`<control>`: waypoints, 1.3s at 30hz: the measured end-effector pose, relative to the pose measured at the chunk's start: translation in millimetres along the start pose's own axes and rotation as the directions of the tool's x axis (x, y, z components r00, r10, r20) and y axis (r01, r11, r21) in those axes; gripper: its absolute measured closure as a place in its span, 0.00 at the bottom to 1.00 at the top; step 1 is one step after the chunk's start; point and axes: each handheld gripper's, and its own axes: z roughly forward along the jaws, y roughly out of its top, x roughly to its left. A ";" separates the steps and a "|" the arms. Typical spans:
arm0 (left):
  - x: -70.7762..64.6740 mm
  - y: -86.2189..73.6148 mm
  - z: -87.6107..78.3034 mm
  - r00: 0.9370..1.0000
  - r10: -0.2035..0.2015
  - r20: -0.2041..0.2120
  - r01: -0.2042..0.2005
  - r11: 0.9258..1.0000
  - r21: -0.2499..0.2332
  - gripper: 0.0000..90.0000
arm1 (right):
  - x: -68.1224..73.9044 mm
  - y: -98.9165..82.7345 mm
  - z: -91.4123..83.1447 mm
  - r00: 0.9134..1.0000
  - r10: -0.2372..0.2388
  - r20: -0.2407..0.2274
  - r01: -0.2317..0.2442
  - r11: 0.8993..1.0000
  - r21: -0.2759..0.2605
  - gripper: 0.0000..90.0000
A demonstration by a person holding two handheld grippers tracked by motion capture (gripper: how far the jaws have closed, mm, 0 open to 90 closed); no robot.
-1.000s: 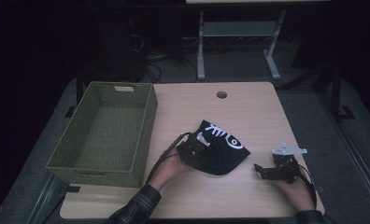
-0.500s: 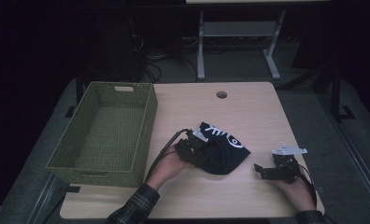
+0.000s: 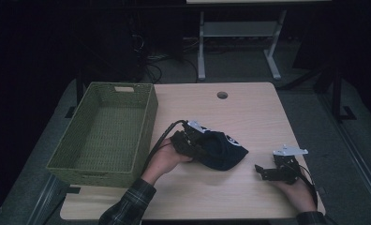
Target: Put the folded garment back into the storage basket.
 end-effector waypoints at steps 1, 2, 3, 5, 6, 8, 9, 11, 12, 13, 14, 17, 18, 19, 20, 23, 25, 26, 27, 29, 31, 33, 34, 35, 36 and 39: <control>0.0 0.0 0.0 1.000 0.000 0.000 0.000 1.000 0.000 0.82 | 0.0 0.0 0.0 1.000 0.000 0.000 0.000 1.000 0.000 0.10; 0.2 3.0 -5.7 1.000 -0.001 0.004 0.001 1.000 -0.004 0.82 | 0.0 0.0 0.0 1.000 0.000 0.000 0.000 1.000 0.000 0.10; 0.2 3.0 -5.7 1.000 -0.001 0.004 0.001 1.000 -0.004 0.82 | 0.0 0.0 0.0 1.000 0.000 0.000 0.000 1.000 0.000 0.10; 0.5 6.5 -13.2 1.000 -0.001 0.007 0.001 1.000 -0.010 0.82 | 0.0 0.0 0.0 1.000 0.001 0.000 -0.001 1.000 0.000 0.10; 0.7 7.7 -15.9 1.000 0.000 0.010 0.000 1.000 -0.010 0.82 | 0.0 0.0 0.0 1.000 0.001 0.000 -0.001 1.000 0.000 0.10; 1.2 10.0 -22.2 1.000 0.003 0.011 -0.003 1.000 -0.011 0.82 | 0.0 0.0 0.0 1.000 0.001 0.000 -0.001 1.000 0.000 0.10; 1.4 11.3 -25.7 1.000 0.005 0.008 -0.005 1.000 -0.010 0.82 | 0.1 0.0 0.0 1.000 0.001 0.000 -0.001 1.000 0.000 0.10; 2.0 12.6 -30.1 1.000 0.006 0.006 -0.006 1.000 -0.013 0.82 | 0.1 0.0 0.0 1.000 0.001 0.000 -0.001 1.000 0.000 0.10; 2.5 14.0 -34.5 1.000 0.002 0.007 -0.002 1.000 -0.019 0.82 | 0.1 0.0 0.0 1.000 0.001 0.000 -0.001 1.000 0.000 0.10; 2.5 14.0 -34.5 1.000 0.002 0.007 -0.002 1.000 -0.019 0.82 | 0.1 0.0 0.0 1.000 0.001 0.000 -0.001 1.000 0.000 0.10; 3.9 16.4 -41.5 1.000 0.005 0.005 -0.005 1.000 -0.024 0.82 | 0.1 0.0 0.0 1.000 0.001 0.000 -0.001 1.000 0.000 0.10; 5.3 18.9 -49.8 1.000 0.006 0.000 -0.006 0.999 -0.036 0.82 | 0.1 0.0 0.0 1.000 0.001 0.000 -0.001 1.000 0.000 0.10; 6.4 20.4 -54.7 1.000 0.008 -0.005 -0.008 0.999 -0.039 0.82 | 0.1 0.0 0.0 1.000 0.001 0.000 -0.001 1.000 0.000 0.10; 6.9 21.6 -58.7 1.000 0.007 -0.009 -0.007 0.999 -0.041 0.82 | 0.1 0.0 0.0 1.000 0.001 0.000 -0.001 1.000 0.000 0.10; 8.6 23.8 -66.5 1.000 0.015 -0.019 -0.015 0.999 -0.038 0.82 | 0.1 0.0 0.0 1.000 0.002 0.000 -0.002 1.000 0.000 0.10; 10.7 25.9 -75.8 0.999 0.023 -0.030 -0.024 0.999 -0.039 0.82 | 0.1 0.0 0.0 1.000 0.002 0.000 -0.002 1.000 0.000 0.10; 12.4 27.5 -84.1 0.999 0.023 -0.039 -0.025 0.999 -0.045 0.82 | 0.1 0.0 0.0 1.000 0.002 0.000 -0.002 1.000 0.000 0.10; 14.1 28.6 -91.1 0.999 0.021 -0.044 -0.023 0.998 -0.053 0.82 | 0.1 0.0 0.0 1.000 0.002 0.000 -0.002 1.000 0.000 0.10; 14.8 28.9 -94.5 0.999 0.016 -0.048 -0.019 0.998 -0.059 0.82 | 0.1 0.0 0.0 1.000 0.001 0.000 -0.001 1.000 0.000 0.10; 17.6 29.5 -103.8 0.998 0.015 -0.056 -0.019 0.998 -0.066 0.82 | 0.1 0.0 0.0 1.000 0.001 0.000 -0.001 1.000 0.000 0.10; 20.4 29.8 -113.4 0.997 0.011 -0.070 -0.017 0.997 -0.076 0.82 | 0.1 0.0 0.0 1.000 0.001 0.000 -0.001 1.000 0.000 0.10; 22.1 29.5 -120.5 0.997 0.000 -0.080 -0.007 0.996 -0.090 0.82 | 0.1 0.0 0.0 1.000 0.001 0.001 -0.001 1.000 0.000 0.10; 24.6 28.9 -128.1 0.996 0.000 -0.089 -0.008 0.996 -0.093 0.82 | 0.2 0.1 0.0 1.000 0.004 -0.001 -0.004 1.000 -0.001 0.10; 24.6 28.9 -128.1 0.996 0.000 -0.089 -0.008 0.996 -0.093 0.82 | 0.2 0.1 0.0 1.000 0.004 -0.001 -0.004 1.000 -0.001 0.10; 26.2 28.2 -133.2 0.995 -0.005 -0.097 -0.005 0.995 -0.097 0.82 | 0.2 0.1 0.0 1.000 0.004 -0.001 -0.004 1.000 -0.001 0.10; 29.1 25.9 -142.8 0.993 -0.018 -0.116 0.005 0.994 -0.109 0.82 | 0.2 0.1 0.0 1.000 0.004 -0.001 -0.004 1.000 -0.001 0.10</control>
